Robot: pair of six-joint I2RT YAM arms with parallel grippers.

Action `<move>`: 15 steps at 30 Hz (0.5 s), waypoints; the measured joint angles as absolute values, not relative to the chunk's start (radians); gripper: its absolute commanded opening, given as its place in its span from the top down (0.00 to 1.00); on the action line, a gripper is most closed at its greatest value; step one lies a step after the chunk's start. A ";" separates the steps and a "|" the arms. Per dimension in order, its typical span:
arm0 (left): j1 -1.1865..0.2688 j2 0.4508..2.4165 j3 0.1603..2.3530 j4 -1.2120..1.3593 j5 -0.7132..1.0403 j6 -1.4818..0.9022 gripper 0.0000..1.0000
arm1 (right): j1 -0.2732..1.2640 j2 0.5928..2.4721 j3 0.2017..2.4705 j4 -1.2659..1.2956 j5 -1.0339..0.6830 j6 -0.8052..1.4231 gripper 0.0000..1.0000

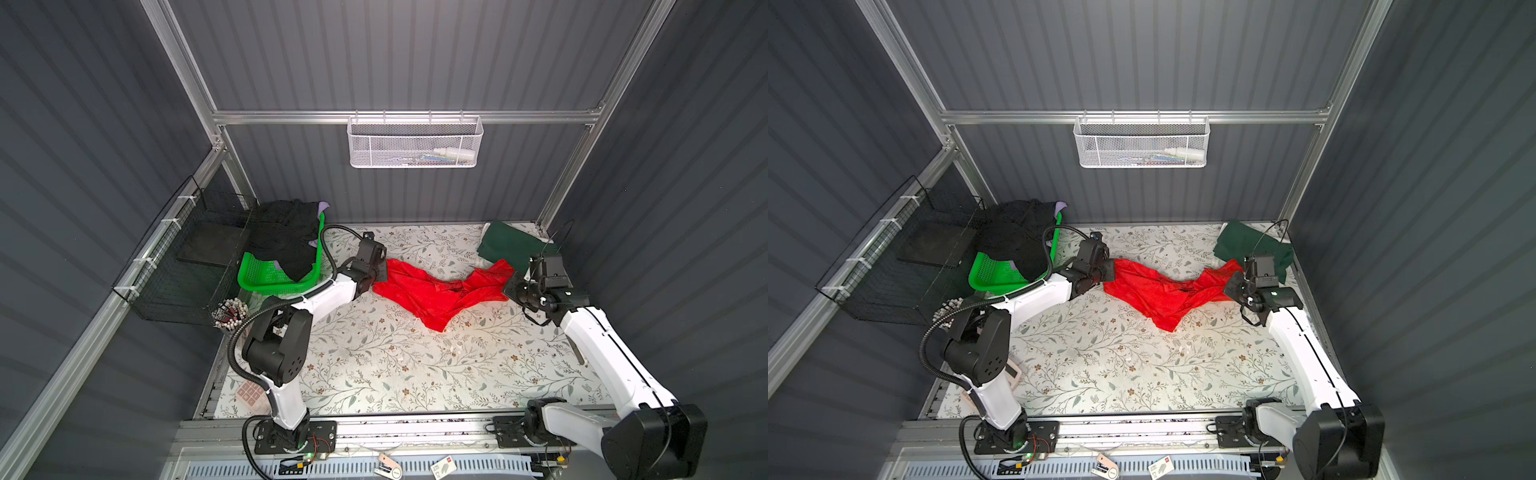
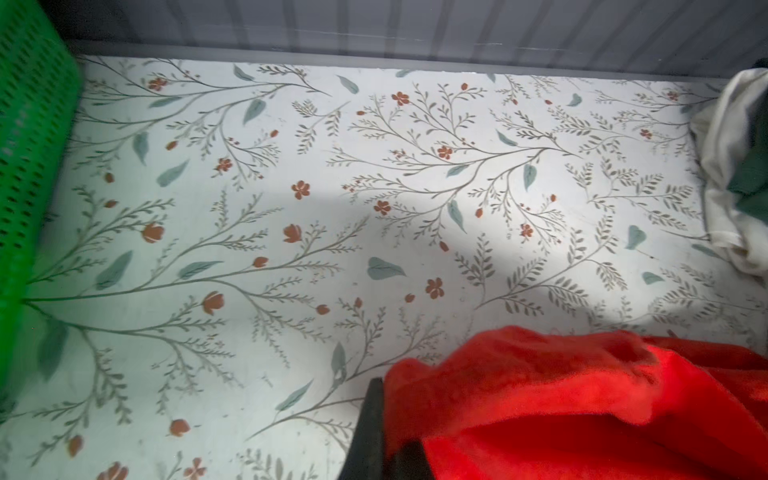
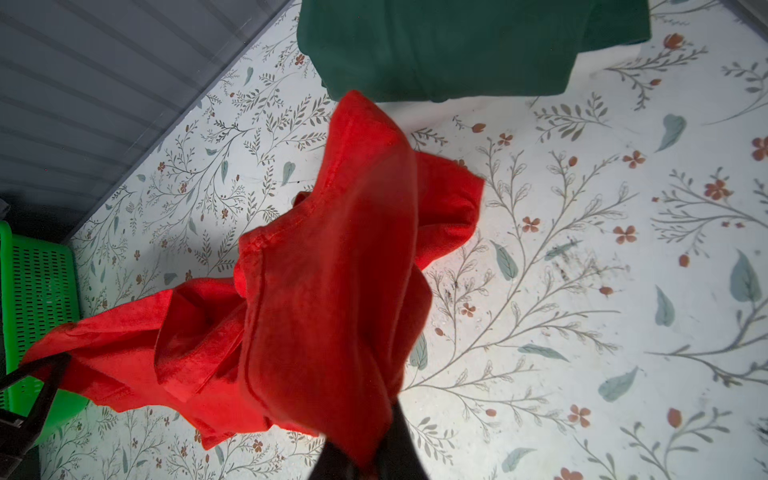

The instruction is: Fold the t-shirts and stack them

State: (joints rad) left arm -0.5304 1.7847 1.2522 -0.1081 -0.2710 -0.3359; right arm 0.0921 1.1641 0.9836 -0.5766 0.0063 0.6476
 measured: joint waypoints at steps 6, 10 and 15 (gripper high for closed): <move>-0.536 1.683 1.250 -0.161 -0.347 -0.281 1.00 | 0.092 1.197 0.998 -0.578 0.005 0.646 1.00; -0.538 1.611 1.259 -0.177 -0.376 -0.253 1.00 | 0.092 1.172 0.995 -0.577 0.008 0.647 1.00; -0.538 1.547 1.274 -0.226 -0.379 -0.239 1.00 | 0.092 1.126 0.993 -0.582 0.008 0.647 1.00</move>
State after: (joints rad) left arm -0.5377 1.5475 1.2739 -0.2256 -0.3790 -0.2386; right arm 0.0921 1.1255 0.9928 -0.5823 0.0082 0.6468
